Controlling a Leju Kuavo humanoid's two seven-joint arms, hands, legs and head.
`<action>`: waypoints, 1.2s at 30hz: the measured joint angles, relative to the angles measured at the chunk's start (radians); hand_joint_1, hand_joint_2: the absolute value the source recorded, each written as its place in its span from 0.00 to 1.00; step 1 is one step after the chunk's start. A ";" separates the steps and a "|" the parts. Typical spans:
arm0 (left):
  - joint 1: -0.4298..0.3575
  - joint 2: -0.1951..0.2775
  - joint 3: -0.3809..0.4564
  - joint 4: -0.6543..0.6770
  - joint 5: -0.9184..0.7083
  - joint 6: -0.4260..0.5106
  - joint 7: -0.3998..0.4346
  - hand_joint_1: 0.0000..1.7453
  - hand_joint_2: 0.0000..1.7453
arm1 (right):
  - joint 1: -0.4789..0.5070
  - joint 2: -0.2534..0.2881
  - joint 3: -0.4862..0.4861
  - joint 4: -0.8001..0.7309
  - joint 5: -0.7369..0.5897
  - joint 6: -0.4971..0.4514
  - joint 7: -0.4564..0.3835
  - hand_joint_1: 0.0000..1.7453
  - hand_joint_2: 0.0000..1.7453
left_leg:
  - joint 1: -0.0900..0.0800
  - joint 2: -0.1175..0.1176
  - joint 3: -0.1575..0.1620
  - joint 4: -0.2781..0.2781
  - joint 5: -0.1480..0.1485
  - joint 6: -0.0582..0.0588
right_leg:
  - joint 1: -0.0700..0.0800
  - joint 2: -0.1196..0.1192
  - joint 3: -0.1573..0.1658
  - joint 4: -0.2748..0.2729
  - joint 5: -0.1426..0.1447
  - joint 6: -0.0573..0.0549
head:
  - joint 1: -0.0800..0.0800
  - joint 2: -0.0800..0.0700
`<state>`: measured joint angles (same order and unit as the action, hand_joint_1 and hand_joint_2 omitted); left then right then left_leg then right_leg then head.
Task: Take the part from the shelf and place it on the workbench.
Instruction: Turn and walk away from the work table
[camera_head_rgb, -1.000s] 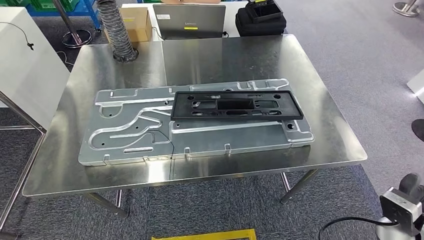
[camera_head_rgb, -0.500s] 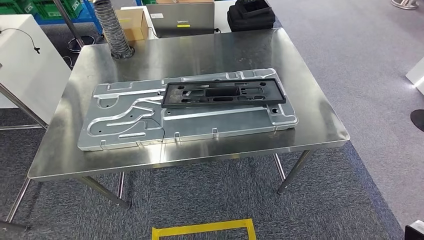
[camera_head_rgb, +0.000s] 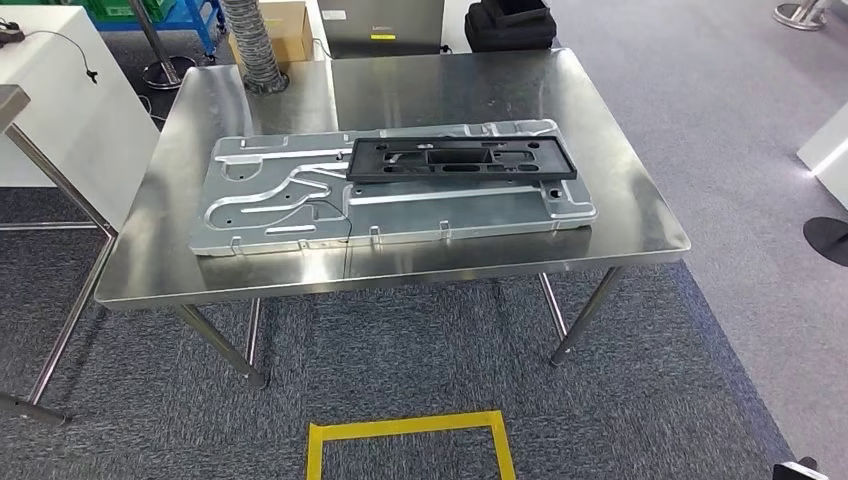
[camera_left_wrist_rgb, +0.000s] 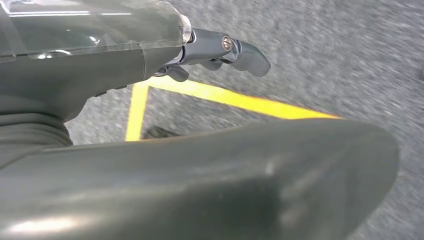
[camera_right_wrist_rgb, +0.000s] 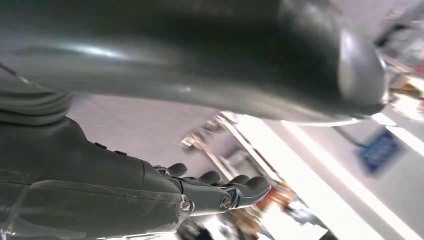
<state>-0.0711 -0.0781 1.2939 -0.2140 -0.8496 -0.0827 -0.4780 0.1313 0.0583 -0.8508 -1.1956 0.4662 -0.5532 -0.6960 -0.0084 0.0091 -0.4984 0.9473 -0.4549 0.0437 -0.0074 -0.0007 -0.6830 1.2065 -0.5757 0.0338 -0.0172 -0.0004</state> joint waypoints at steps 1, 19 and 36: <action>0.001 -0.002 0.002 0.000 -0.002 0.002 0.002 0.00 0.00 | -0.006 -0.004 0.000 0.045 -0.023 0.003 0.000 0.00 0.00 | 0.000 0.001 -0.018 0.004 0.012 -0.001 | -0.001 0.000 -0.002 0.048 -0.011 0.003 | 0.000 0.000; 0.001 -0.020 0.032 0.000 0.001 0.019 0.000 0.00 0.00 | -0.163 -0.064 0.096 0.870 0.166 -0.042 0.379 0.00 0.00 | 0.013 -0.003 -0.122 0.307 -0.077 -0.066 | 0.006 -0.011 0.099 -0.225 0.151 -0.047 | 0.000 0.000; -0.011 -0.024 0.005 0.000 -0.062 0.002 0.006 0.00 0.00 | -0.174 0.011 0.235 0.977 0.286 0.283 0.497 0.00 0.00 | 0.001 0.006 -0.097 0.033 0.050 -0.010 | -0.002 -0.005 0.162 -0.080 0.068 0.003 | 0.000 0.000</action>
<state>-0.0821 -0.1017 1.2990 -0.2140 -0.9116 -0.0812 -0.4721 -0.0430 0.0695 -0.6156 -0.2191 0.7519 -0.2704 -0.1991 -0.0079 0.0156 -0.5950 0.9807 -0.4053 0.0333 -0.0090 -0.0062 -0.5205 1.1264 -0.5079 0.0367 -0.0172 -0.0004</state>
